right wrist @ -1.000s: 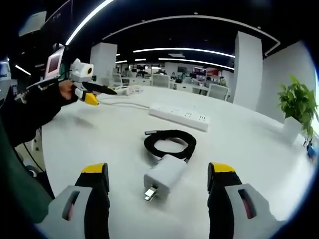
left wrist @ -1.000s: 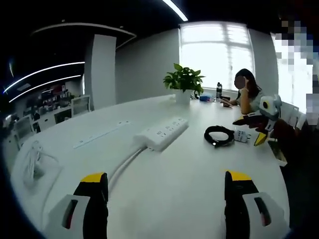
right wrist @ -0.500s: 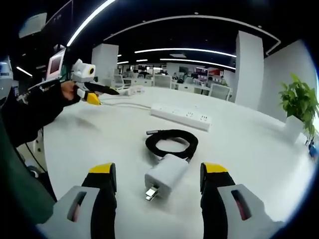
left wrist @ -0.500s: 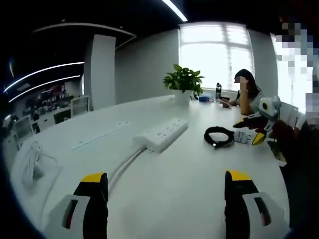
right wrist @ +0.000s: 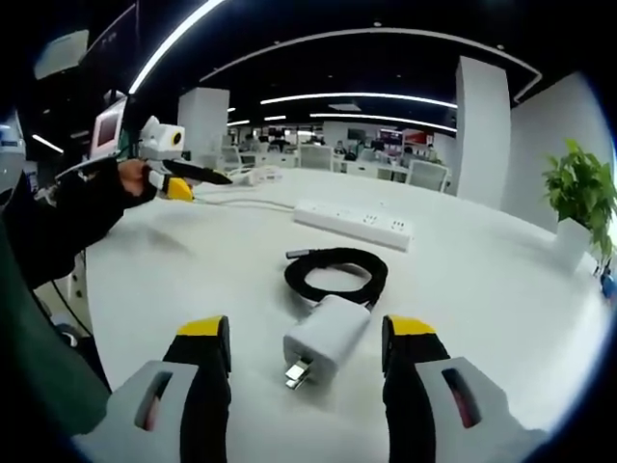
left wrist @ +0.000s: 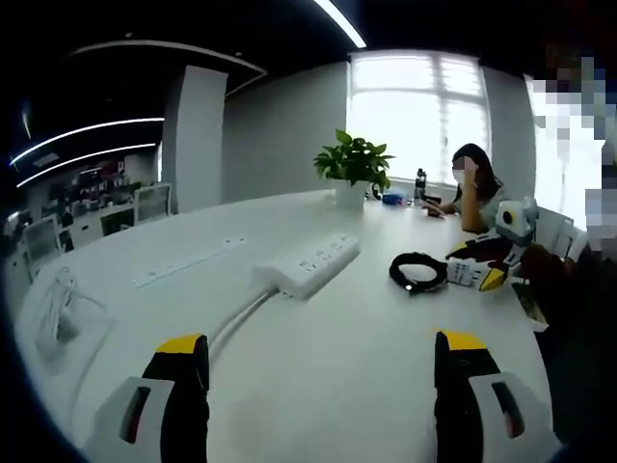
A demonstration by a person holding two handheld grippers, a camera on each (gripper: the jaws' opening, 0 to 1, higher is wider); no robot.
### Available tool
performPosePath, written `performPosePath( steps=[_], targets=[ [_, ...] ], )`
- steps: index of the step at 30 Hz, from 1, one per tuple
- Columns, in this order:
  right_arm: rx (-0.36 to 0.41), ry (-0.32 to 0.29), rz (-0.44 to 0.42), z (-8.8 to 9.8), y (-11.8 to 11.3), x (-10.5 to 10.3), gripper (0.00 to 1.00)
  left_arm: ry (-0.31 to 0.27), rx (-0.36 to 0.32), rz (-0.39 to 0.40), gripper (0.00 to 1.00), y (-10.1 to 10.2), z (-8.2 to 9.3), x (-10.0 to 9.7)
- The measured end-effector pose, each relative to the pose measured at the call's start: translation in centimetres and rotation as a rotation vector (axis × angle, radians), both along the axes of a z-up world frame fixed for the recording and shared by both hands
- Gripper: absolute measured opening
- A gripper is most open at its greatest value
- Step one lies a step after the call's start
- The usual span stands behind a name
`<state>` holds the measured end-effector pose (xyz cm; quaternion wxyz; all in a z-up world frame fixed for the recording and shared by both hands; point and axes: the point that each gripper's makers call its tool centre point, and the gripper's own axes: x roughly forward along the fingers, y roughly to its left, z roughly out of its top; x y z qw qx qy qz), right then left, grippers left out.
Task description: Straighten the power strip on the desk, plug the charger into it
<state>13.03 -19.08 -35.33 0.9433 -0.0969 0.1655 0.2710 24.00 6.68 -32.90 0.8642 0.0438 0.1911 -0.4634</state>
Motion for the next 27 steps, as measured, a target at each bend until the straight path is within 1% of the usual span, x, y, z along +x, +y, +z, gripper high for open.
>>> performPosePath(
  steps=[6, 16, 22, 27],
  targets=[
    [0.010, -0.003, -0.007, 0.01, -0.22, 0.15, 0.57, 0.001, -0.006, 0.004, 0.99, 0.06, -0.06, -0.01],
    [0.018, -0.002, -0.013, -0.18, -0.07, 0.49, 0.57, 0.007, -0.006, 0.007, 0.99, 0.07, -0.33, -0.17],
    [0.023, -0.005, -0.024, -0.21, -0.26, 0.69, 0.55, 0.008, -0.008, 0.005, 0.99, 0.05, -0.37, -0.15],
    [0.032, 0.004, -0.030, -0.64, -0.15, 0.76, 0.56, 0.010, -0.014, -0.003, 0.99, -0.15, -0.53, -0.49]
  ],
)
